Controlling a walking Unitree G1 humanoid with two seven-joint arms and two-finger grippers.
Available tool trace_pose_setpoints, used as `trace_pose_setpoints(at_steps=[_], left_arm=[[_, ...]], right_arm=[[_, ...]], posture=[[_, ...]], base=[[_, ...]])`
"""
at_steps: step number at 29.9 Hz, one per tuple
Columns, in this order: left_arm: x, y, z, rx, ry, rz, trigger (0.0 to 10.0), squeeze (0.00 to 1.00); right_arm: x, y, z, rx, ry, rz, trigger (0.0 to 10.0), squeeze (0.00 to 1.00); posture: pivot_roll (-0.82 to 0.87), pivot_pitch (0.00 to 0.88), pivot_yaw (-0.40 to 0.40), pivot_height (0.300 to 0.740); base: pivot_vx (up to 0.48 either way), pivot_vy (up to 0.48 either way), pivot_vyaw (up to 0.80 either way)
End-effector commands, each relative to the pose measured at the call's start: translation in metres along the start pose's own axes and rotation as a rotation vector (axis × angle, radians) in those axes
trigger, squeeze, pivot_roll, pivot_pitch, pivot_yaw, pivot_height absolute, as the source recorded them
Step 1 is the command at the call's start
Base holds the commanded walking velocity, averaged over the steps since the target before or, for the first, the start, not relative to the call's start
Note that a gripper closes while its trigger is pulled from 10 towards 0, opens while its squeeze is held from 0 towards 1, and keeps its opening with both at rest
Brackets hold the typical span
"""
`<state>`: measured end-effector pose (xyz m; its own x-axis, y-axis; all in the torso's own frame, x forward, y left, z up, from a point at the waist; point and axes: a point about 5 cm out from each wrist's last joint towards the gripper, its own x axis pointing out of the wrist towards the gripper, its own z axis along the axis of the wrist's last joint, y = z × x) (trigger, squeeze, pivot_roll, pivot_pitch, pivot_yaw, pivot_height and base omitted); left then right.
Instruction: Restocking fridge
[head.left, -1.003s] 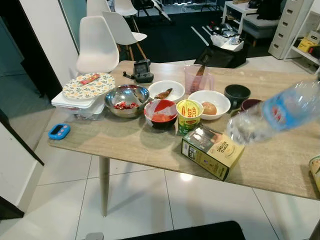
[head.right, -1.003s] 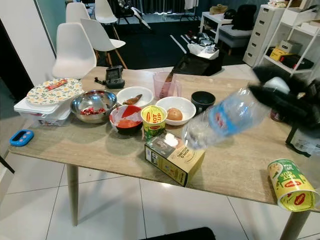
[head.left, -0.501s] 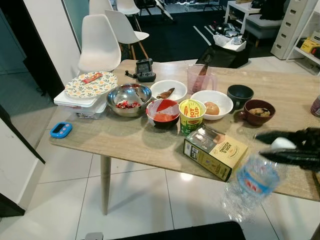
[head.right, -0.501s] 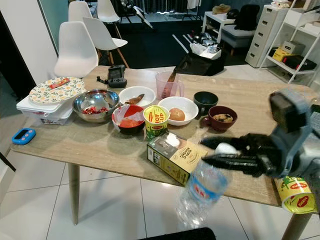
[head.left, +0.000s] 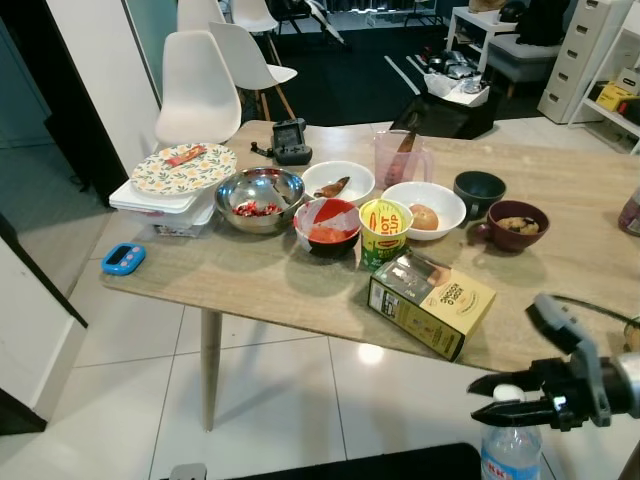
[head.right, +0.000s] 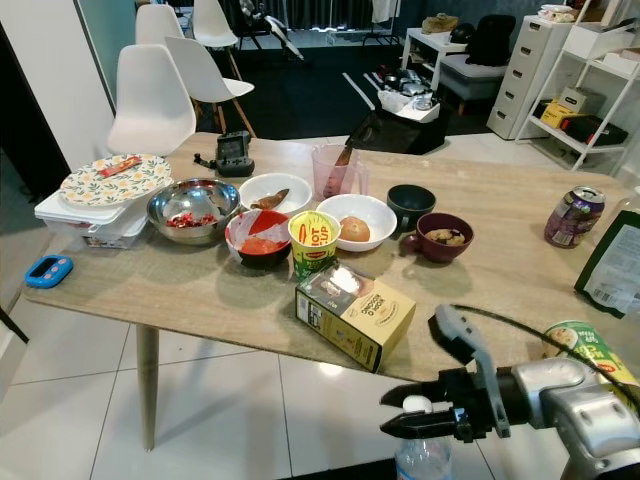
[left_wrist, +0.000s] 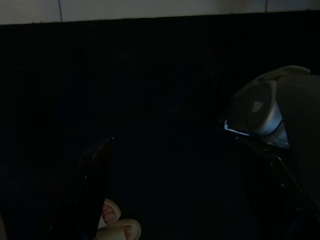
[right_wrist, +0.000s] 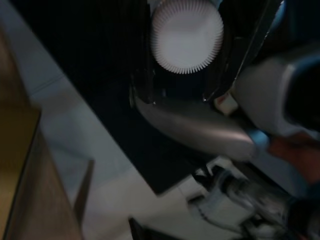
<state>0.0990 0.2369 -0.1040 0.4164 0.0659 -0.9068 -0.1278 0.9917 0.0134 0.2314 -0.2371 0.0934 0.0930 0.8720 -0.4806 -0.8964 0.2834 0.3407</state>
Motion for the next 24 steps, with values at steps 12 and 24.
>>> trace_pose_setpoints(at_steps=[12, 24], left_arm=[[0.0, -0.002, -0.002, -0.01, 0.003, -0.001, 10.0, 0.0], [0.0, 0.0, 0.002, 0.013, -0.003, 0.003, 10.0, 0.0]], right_arm=[[0.029, -0.011, -0.112, 0.248, 0.176, -0.392, 10.0, 0.0], [0.051, 0.021, -0.192, 0.392, 0.478, -0.788, 10.0, 0.0]], posture=[[-0.02, 0.0, -0.012, 0.74], [-0.02, 0.0, -0.01, 0.74]], base=[[0.0, 0.0, 0.0], [0.0, 0.0, 0.0]])
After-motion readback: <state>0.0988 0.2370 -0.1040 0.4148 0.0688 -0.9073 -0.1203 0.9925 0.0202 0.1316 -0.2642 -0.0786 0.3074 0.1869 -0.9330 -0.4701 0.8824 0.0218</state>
